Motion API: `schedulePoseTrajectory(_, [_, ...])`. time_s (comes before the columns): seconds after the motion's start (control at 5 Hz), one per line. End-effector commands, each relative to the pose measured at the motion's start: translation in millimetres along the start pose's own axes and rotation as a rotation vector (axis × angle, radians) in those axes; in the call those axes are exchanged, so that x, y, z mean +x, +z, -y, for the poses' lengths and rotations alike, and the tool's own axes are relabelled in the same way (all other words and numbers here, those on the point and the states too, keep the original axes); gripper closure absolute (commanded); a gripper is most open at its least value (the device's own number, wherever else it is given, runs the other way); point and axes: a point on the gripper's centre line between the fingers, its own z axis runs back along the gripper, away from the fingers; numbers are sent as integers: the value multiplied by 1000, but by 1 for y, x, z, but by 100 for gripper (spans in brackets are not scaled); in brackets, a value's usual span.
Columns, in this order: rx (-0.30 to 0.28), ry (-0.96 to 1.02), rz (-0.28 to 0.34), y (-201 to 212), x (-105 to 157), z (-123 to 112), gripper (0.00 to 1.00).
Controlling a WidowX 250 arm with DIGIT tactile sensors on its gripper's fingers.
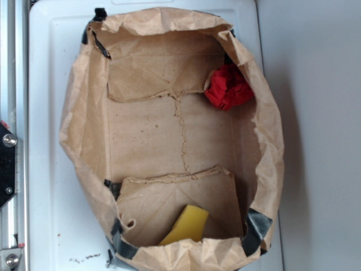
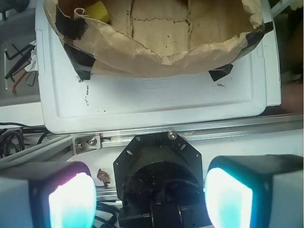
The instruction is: Grab the green sponge.
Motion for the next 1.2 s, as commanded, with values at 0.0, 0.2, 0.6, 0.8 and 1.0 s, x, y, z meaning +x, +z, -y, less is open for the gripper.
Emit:
schedulePoseTrajectory(0.0, [0, 0, 0, 0, 0, 0, 0])
schedulePoseTrajectory(0.2, [3, 51, 21, -4, 14, 5, 0])
schedulePoseTrajectory(0.6, [27, 162, 74, -21, 45, 7, 0])
schedulePoseTrajectory(0.8, [35, 217, 98, -30, 62, 8, 0])
schedulePoseTrajectory(1.0, [54, 273, 97, -41, 79, 5, 0])
